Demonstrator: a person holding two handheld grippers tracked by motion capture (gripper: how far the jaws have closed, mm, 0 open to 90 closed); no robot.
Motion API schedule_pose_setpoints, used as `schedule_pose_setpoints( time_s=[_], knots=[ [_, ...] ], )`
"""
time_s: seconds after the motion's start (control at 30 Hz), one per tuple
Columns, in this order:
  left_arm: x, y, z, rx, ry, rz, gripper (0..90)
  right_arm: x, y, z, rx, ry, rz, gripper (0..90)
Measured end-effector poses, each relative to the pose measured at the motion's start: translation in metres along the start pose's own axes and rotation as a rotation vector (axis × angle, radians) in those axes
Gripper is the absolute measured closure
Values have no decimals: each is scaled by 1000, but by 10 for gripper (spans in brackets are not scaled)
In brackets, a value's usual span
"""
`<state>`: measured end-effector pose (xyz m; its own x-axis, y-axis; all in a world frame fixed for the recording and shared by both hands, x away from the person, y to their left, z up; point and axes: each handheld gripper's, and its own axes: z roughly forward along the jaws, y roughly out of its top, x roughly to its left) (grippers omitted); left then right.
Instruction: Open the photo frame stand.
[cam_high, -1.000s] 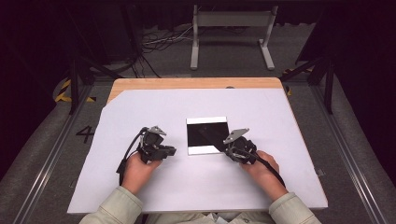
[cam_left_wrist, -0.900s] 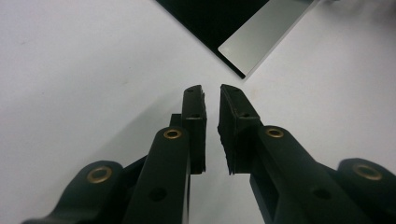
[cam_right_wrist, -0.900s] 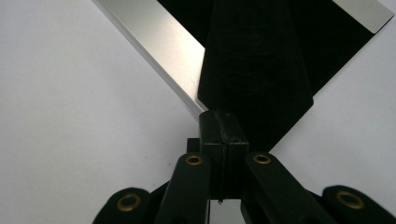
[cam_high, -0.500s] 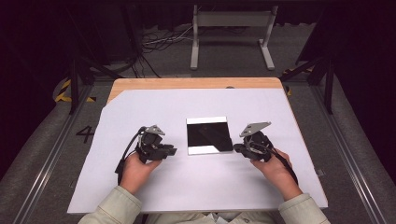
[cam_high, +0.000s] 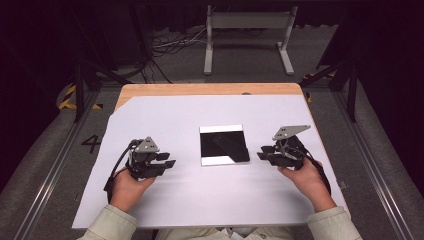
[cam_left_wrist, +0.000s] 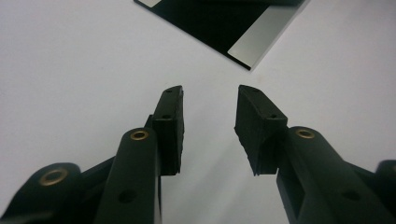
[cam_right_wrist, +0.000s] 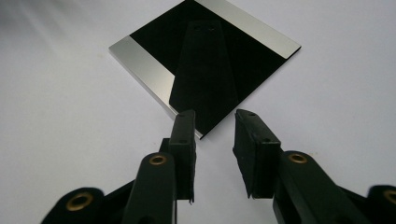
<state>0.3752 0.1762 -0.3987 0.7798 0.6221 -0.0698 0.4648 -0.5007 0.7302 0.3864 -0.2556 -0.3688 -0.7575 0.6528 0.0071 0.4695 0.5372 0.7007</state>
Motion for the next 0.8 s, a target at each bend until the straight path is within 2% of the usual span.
schedule_pose_setpoints(
  time_s=[0.3,0.43,0.47,0.5,0.53,0.57,0.8],
  knots=[
    [1,-1,-2,-53,15,10,577,-4,-4,8,13,10,0,639],
    [3,-3,-2,-66,8,-10,569,-5,-6,16,79,6,-2,657],
    [3,-3,-2,-66,8,-10,569,-5,-6,16,79,6,-2,657],
    [3,-3,-1,-68,7,-11,569,-4,-7,23,128,6,-12,661],
    [3,-3,-2,-67,6,-12,569,-4,-7,23,128,6,-12,661],
    [3,-4,-1,-67,4,-14,570,-3,-7,29,155,3,-19,660],
    [2,-4,-1,-75,15,-12,570,1,-7,44,209,13,-30,692]
  ],
)
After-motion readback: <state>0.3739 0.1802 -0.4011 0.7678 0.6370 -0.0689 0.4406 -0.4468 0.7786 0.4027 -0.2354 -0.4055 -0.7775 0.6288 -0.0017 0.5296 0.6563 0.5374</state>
